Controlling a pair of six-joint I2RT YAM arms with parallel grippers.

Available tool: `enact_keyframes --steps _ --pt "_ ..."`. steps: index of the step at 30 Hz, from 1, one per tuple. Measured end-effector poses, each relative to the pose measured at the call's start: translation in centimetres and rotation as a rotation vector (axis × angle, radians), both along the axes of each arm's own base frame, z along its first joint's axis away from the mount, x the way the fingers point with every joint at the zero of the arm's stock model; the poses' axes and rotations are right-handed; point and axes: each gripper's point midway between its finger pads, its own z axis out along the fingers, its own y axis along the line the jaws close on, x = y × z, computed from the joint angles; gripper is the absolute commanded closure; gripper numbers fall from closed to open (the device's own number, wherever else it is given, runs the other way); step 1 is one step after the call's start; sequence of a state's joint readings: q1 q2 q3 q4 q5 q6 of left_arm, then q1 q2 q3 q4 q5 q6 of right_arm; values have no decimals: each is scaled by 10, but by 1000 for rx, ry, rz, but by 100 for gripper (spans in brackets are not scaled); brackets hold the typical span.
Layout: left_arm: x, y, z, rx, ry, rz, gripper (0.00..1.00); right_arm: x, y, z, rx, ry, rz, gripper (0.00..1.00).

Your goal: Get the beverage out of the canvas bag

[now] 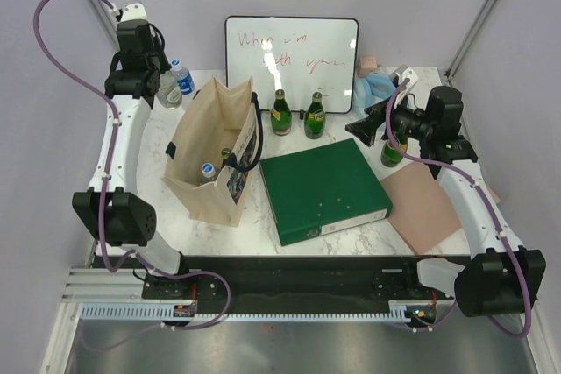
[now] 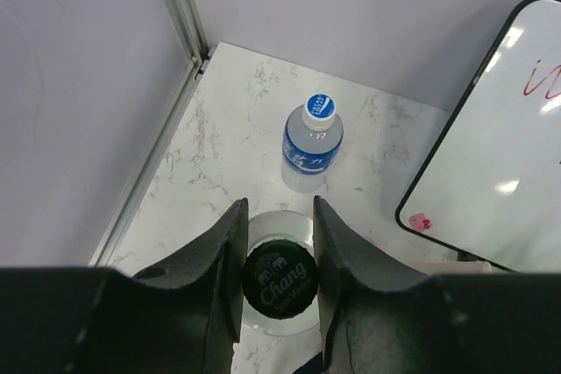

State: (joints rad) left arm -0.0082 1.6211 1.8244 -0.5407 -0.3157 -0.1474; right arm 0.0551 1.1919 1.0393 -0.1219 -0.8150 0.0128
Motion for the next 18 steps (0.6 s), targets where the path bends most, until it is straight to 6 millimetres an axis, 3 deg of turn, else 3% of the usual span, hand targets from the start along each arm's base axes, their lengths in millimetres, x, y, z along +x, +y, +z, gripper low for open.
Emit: enact_keyframes --steps 9,18 --pt "21 11 -54 -5 57 26 98 -1 0 -1 0 5 1 2" --pt "29 24 -107 -15 112 59 98 -2 3 0 4 11 18 2"
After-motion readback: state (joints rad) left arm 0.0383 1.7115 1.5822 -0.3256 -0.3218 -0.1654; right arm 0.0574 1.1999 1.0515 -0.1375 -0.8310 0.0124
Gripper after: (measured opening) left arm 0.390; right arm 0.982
